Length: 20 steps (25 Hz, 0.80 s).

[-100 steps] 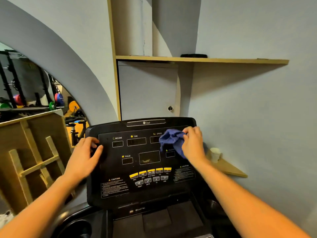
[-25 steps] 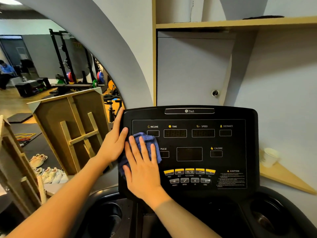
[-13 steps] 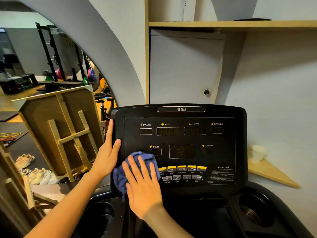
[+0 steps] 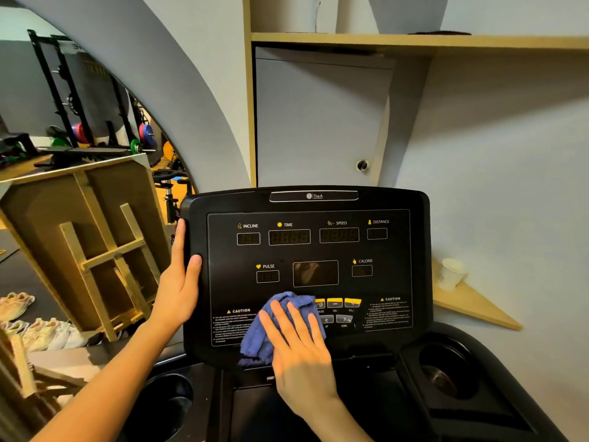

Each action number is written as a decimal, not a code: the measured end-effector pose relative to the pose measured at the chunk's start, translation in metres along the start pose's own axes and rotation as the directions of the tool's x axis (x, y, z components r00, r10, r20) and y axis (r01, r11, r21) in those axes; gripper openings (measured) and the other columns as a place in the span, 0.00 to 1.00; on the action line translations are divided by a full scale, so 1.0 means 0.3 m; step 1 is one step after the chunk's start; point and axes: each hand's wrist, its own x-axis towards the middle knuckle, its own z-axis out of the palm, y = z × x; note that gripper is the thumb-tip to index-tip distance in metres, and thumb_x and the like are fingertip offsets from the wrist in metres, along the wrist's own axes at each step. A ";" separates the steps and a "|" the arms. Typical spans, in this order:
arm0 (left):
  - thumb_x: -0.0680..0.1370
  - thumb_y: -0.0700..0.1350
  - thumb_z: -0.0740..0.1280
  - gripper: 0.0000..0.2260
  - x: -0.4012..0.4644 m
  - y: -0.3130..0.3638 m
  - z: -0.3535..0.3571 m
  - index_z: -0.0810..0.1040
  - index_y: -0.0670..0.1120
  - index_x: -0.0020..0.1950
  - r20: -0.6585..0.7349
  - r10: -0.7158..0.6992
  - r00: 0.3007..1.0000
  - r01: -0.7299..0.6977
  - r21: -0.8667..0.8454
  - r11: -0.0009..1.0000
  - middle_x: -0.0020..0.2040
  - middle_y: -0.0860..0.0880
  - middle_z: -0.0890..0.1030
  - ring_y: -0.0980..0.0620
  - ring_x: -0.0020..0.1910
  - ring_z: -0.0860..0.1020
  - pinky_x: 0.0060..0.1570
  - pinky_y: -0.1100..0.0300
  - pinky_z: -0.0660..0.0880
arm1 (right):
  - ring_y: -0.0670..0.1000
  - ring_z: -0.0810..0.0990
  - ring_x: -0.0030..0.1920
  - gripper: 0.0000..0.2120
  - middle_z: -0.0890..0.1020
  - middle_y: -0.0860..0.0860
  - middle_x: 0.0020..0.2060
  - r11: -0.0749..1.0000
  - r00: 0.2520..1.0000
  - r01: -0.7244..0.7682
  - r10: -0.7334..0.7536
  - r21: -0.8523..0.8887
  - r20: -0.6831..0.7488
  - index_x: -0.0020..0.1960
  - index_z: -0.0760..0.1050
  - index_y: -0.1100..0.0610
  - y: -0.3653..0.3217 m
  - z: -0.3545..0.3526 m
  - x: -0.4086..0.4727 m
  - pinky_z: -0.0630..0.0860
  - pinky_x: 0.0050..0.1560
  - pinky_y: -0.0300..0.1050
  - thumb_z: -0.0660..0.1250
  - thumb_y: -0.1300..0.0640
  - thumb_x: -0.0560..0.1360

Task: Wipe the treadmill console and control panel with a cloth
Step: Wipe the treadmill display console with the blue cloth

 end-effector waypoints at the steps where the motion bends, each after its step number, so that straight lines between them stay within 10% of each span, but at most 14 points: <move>1: 0.79 0.63 0.49 0.30 -0.002 0.003 0.001 0.40 0.63 0.78 -0.001 -0.002 1.000 0.002 0.002 1.000 0.60 0.51 0.75 0.60 0.43 0.76 0.43 0.66 0.71 | 0.54 0.56 0.80 0.34 0.58 0.50 0.80 1.000 1.000 -0.021 0.021 -0.006 0.004 0.82 0.54 0.48 0.018 -0.004 -0.009 0.58 0.76 0.58 0.61 0.51 0.78; 12: 0.79 0.62 0.49 0.29 -0.011 0.008 0.010 0.40 0.64 0.78 -0.029 -0.015 0.999 0.015 0.005 1.000 0.59 0.48 0.77 0.57 0.43 0.77 0.43 0.64 0.72 | 0.57 0.54 0.81 0.33 0.55 0.54 0.81 0.976 0.982 -0.190 0.187 -0.102 -0.040 0.82 0.53 0.53 0.313 -0.028 -0.150 0.55 0.77 0.60 0.59 0.52 0.80; 20: 0.77 0.65 0.48 0.30 -0.016 0.018 0.013 0.40 0.66 0.77 -0.062 -0.034 0.997 0.037 0.040 0.999 0.62 0.38 0.79 0.42 0.47 0.80 0.46 0.48 0.74 | 0.60 0.49 0.80 0.28 0.48 0.56 0.81 0.957 0.971 -0.237 0.233 -0.170 -0.042 0.82 0.43 0.54 0.519 -0.025 -0.173 0.44 0.78 0.58 0.38 0.46 0.85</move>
